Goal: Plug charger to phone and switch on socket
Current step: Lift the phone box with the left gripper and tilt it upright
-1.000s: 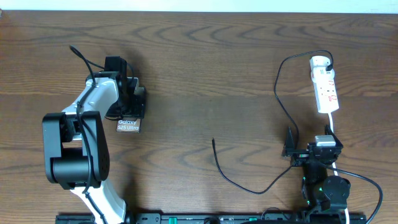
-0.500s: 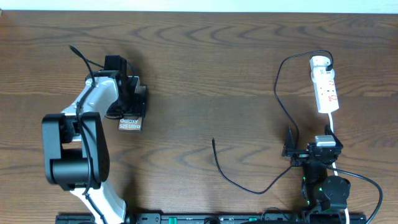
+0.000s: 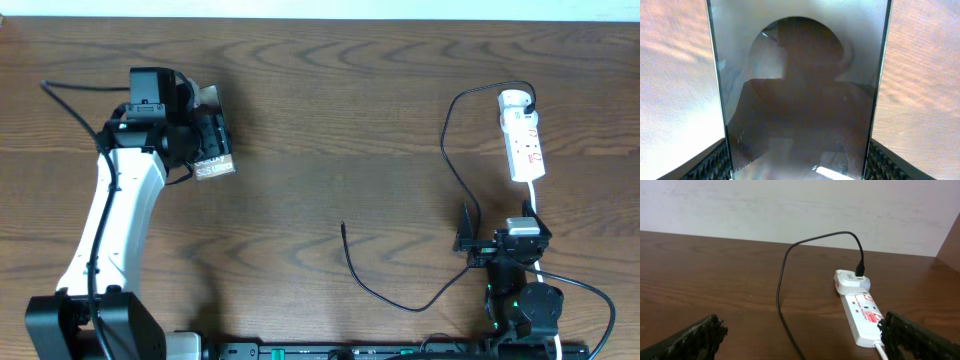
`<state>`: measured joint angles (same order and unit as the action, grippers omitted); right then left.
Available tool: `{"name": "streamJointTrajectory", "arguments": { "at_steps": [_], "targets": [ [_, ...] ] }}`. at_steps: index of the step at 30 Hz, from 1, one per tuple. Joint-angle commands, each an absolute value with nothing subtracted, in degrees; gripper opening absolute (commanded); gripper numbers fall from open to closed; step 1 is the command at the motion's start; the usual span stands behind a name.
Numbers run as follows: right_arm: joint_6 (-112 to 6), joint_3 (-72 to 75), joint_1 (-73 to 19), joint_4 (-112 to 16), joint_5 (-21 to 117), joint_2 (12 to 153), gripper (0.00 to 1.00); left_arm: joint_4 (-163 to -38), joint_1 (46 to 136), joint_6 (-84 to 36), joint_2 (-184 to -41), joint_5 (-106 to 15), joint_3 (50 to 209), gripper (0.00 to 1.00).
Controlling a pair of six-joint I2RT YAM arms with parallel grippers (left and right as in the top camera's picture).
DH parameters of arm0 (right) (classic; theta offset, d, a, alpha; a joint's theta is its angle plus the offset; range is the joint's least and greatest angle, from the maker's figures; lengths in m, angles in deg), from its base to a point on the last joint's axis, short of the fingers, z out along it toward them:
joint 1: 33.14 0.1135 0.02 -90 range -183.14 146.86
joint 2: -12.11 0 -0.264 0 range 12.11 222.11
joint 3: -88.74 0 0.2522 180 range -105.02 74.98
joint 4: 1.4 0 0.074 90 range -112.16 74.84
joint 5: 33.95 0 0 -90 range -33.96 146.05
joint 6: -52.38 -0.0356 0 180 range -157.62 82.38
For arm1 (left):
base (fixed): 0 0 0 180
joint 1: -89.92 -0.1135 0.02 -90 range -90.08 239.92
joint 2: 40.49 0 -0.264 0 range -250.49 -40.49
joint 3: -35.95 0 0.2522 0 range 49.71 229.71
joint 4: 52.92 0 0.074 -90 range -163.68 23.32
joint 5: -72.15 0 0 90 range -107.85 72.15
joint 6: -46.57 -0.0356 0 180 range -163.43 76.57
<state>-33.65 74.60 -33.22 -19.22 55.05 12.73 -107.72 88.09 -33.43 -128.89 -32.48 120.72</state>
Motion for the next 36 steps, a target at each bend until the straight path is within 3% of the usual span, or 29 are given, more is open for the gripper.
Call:
{"name": "streamJointTrajectory", "arguments": {
  "at_steps": [1,10,15,26,36],
  "targets": [
    [-34.35,74.64,-32.43,-19.50,55.49,12.40,0.99,-108.44,87.54,-14.83,-127.38,-41.56,122.40,0.07],
    [-34.35,74.64,-32.43,-19.50,55.49,12.40,0.99,-106.06,83.06,11.09,-127.38,-70.76,122.38,0.07],
    [-34.35,74.64,-32.43,-19.50,55.49,12.40,0.99,-106.25,80.42,25.89,-127.38,-80.46,122.38,0.07],
    [-34.35,74.64,-32.43,-19.50,55.49,12.40,0.99,-106.19,80.11,59.22,-127.38,-88.29,122.38,0.07],
    [-34.35,74.64,-32.43,-19.50,55.49,12.40,0.99,-104.92,80.11,62.35,-127.38,-89.40,122.38,0.07]
  ]
}}
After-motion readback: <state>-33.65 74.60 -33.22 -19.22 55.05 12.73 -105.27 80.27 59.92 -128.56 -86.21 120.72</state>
